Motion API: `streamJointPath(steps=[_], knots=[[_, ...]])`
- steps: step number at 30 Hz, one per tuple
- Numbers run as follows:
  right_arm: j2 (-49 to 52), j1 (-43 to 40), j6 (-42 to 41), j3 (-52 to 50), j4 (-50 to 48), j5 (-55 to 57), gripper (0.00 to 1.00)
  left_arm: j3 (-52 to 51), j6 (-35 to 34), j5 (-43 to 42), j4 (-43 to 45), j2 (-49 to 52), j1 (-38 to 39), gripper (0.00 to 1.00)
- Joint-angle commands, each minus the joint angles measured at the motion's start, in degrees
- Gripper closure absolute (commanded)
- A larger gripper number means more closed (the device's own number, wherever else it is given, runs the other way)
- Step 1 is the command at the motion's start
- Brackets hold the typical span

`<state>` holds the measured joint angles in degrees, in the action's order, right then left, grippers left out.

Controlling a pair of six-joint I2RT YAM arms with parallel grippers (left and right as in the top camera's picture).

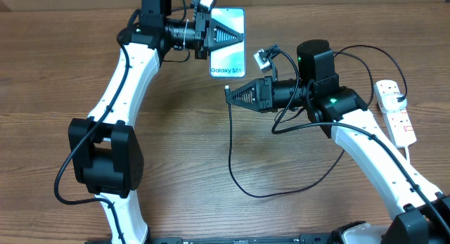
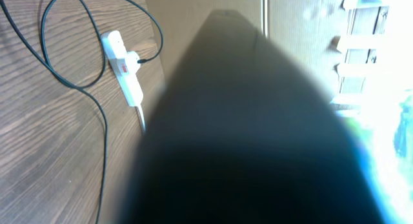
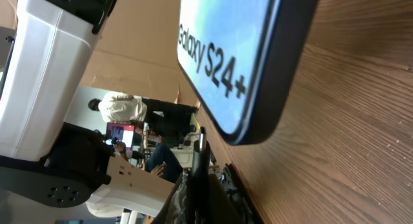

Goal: Plug charger to phone and switch on socket

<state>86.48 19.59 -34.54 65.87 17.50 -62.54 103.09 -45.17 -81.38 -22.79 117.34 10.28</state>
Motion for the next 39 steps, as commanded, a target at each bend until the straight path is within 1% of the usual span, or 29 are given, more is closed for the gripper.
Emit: streamJointPath(steps=[1, 9, 22, 29, 39], knots=[[0.0, 0.3, -0.2, 0.1, -0.7, 0.2, 0.96, 0.3, -3.2, -1.9, 0.5, 0.4, 0.0, 0.96], [0.0, 0.3, -1.5, 0.1, -4.2, 0.2, 0.96, 0.3, -3.3, -2.8, 0.3, 0.4, 0.0, 0.96], [0.0, 0.3, -1.5, 0.1, -5.8, 0.2, 0.96, 0.3, -3.3, -4.2, 0.4, 0.4, 0.0, 0.96], [0.0, 0.3, -1.7, 0.1, -5.9, 2.8, 0.96, 0.3, -3.3, -4.7, 0.4, 0.4, 0.0, 0.96], [0.0, 0.3, -1.7, 0.1, -6.6, 3.4, 0.96, 0.3, -3.3, -5.2, 0.4, 0.4, -0.1, 0.96]])
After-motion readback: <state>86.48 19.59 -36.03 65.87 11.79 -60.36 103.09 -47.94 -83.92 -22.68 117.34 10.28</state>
